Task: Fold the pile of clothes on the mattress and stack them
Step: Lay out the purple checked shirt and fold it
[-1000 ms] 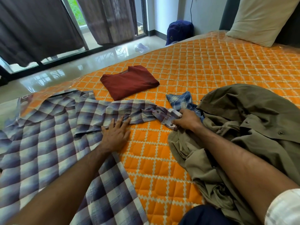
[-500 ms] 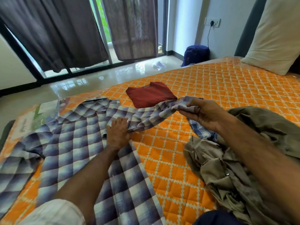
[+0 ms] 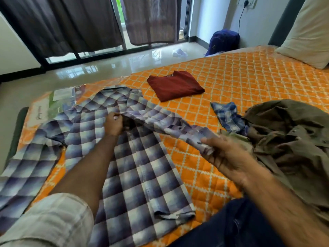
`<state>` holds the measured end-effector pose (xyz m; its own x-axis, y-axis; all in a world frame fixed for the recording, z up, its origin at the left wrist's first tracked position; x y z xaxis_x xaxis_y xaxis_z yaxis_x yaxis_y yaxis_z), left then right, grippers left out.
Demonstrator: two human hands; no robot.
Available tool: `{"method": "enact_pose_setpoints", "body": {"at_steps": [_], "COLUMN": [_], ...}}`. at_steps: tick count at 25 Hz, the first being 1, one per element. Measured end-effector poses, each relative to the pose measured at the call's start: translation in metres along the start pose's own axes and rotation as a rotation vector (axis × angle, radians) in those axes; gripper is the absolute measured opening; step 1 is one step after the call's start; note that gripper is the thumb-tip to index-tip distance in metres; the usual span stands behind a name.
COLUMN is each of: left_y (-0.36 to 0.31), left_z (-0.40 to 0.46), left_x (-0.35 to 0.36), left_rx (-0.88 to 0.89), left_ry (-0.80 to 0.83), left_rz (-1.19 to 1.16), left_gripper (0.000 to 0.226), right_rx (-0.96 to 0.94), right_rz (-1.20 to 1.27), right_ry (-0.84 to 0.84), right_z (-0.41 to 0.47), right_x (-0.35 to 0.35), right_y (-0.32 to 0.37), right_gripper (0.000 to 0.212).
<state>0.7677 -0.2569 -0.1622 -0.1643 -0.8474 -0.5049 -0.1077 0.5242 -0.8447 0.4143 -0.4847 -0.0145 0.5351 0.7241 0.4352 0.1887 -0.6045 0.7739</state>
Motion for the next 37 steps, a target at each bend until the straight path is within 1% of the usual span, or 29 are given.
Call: {"method": "enact_pose_setpoints", "body": {"at_steps": [1, 3, 4, 5, 6, 7, 8, 9, 11, 13, 15, 17, 18, 19, 20, 22, 23, 24, 25, 26, 27, 28, 29, 31, 32, 33, 35, 36, 37], "left_y": [0.010, -0.004, -0.012, -0.016, -0.017, -0.016, -0.015, -0.013, -0.001, 0.005, 0.018, 0.030, 0.031, 0.028, 0.023, 0.001, -0.012, -0.022, -0.030, -0.024, -0.015, 0.000, 0.014, 0.032, 0.035, 0.034, 0.030, 0.029, 0.030], "left_z": [0.001, -0.026, -0.036, -0.040, -0.039, -0.036, -0.033, -0.029, -0.016, -0.014, -0.008, -0.004, -0.005, -0.008, -0.011, -0.026, -0.038, -0.049, -0.062, -0.066, -0.067, -0.066, -0.065, -0.059, -0.058, -0.057, -0.058, -0.058, -0.058], "left_x": [0.005, 0.009, 0.013, 0.016, 0.019, 0.019, 0.019, 0.016, 0.011, 0.004, 0.000, -0.002, -0.002, -0.002, -0.003, -0.003, 0.004, 0.018, 0.035, 0.051, 0.065, 0.074, 0.077, 0.079, 0.080, 0.079, 0.077, 0.075, 0.073], "left_rx": [-0.065, -0.198, -0.269, -0.338, -0.352, -0.328, -0.273, -0.229, -0.193, -0.193, -0.215, -0.228, -0.215, -0.191, -0.135, 0.082, 0.250, 0.457, 0.657, 0.791, 0.830, 0.803, 0.766, 0.722, 0.714, 0.709, 0.705, 0.697, 0.683], "left_ry": [0.026, 0.057, 0.098, 0.141, 0.163, 0.134, 0.085, 0.052, -0.005, -0.060, -0.066, -0.052, -0.051, -0.068, -0.109, -0.268, -0.319, -0.293, -0.180, -0.012, 0.155, 0.280, 0.348, 0.384, 0.391, 0.395, 0.398, 0.401, 0.402], "left_rz": [-0.160, -0.500, -0.685, -0.811, -0.867, -0.853, -0.781, -0.662, -0.489, -0.430, -0.364, -0.307, -0.288, -0.237, -0.106, 0.374, 0.570, 0.690, 0.777, 0.833, 0.880, 0.926, 0.953, 0.963, 0.969, 0.982, 1.017, 1.024, 1.027], "left_gripper": [0.027, 0.026, 0.030, 0.037, 0.041, 0.034, 0.019, 0.015, 0.030, 0.036, 0.036, 0.033, 0.031, 0.031, 0.035, 0.041, 0.043, 0.045, 0.048, 0.051, 0.056, 0.061, 0.064, 0.066, 0.066, 0.067, 0.069, 0.070, 0.072], "right_rx": [0.019, 0.101, 0.148, 0.190, 0.225, 0.257, 0.283, 0.306, 0.351, 0.391, 0.427, 0.439, 0.422, 0.369, 0.270, -0.047, -0.199, -0.285, -0.315, -0.303, -0.270, -0.235, -0.205, -0.187, -0.237, -0.342, -0.551, -0.576, -0.538], "right_rz": [-0.012, -0.050, -0.076, -0.110, -0.150, -0.191, -0.247, -0.323, -0.516, -0.703, -0.891, -1.097, -1.215, -1.326, -1.400, -1.410, -1.412, -1.438, -1.455, -1.427, -1.369, -1.305, -1.244, -1.160, -1.172, -1.255, -1.598, -1.775, -1.915], "right_ry": [0.029, 0.075, 0.089, 0.101, 0.118, 0.137, 0.163, 0.191, 0.220, 0.251, 0.316, 0.387, 0.399, 0.392, 0.349, 0.236, 0.196, 0.179, 0.174, 0.176, 0.171, 0.165, 0.151, 0.125, 0.123, 0.125, 0.197, 0.275, 0.347], "right_z": [-0.011, -0.026, -0.028, -0.030, -0.029, -0.027, -0.023, -0.019, -0.008, -0.001, 0.009, 0.022, 0.031, 0.044, 0.060, 0.099, 0.120, 0.138, 0.153, 0.166, 0.176, 0.182, 0.185, 0.180, 0.173, 0.164, 0.142, 0.132, 0.125], "right_x": [0.001, 0.001, 0.000, 0.002, 0.002, 0.002, 0.000, -0.003, -0.012, -0.017, -0.017, -0.015, -0.011, -0.006, 0.000, 0.019, 0.032, 0.044, 0.054, 0.059, 0.057, 0.051, 0.041, 0.024, 0.021, 0.022, 0.027, 0.029, 0.028], "right_y": [-0.019, -0.062, -0.083, -0.101, -0.114, -0.124, -0.132, -0.136, -0.143, -0.147, -0.147, -0.136, -0.126, -0.117, -0.109, -0.099, -0.098, -0.103, -0.108, -0.113, -0.116, -0.117, -0.117, -0.114, -0.115, -0.121, -0.147, -0.161, -0.172], "right_gripper": [0.016, 0.039, 0.045, 0.048, 0.049, 0.050, 0.052, 0.054, 0.057, 0.055, 0.051, 0.036, 0.034, 0.037, 0.042, 0.051, 0.055, 0.059, 0.063, 0.064, 0.062, 0.059, 0.056, 0.053, 0.052, 0.054, 0.060, 0.066, 0.076]}}
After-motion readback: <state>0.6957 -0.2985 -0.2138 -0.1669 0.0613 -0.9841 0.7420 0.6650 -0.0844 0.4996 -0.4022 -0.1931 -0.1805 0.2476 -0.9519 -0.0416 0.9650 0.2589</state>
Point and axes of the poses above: each hand's wrist, its own z-axis towards the middle knuckle, its own x-axis out of the palm, y = z × x, the point moved 3 cm from there along z, towards the middle knuckle, and after that the axes turned 5 degrees about y, right-handed, at the moved point
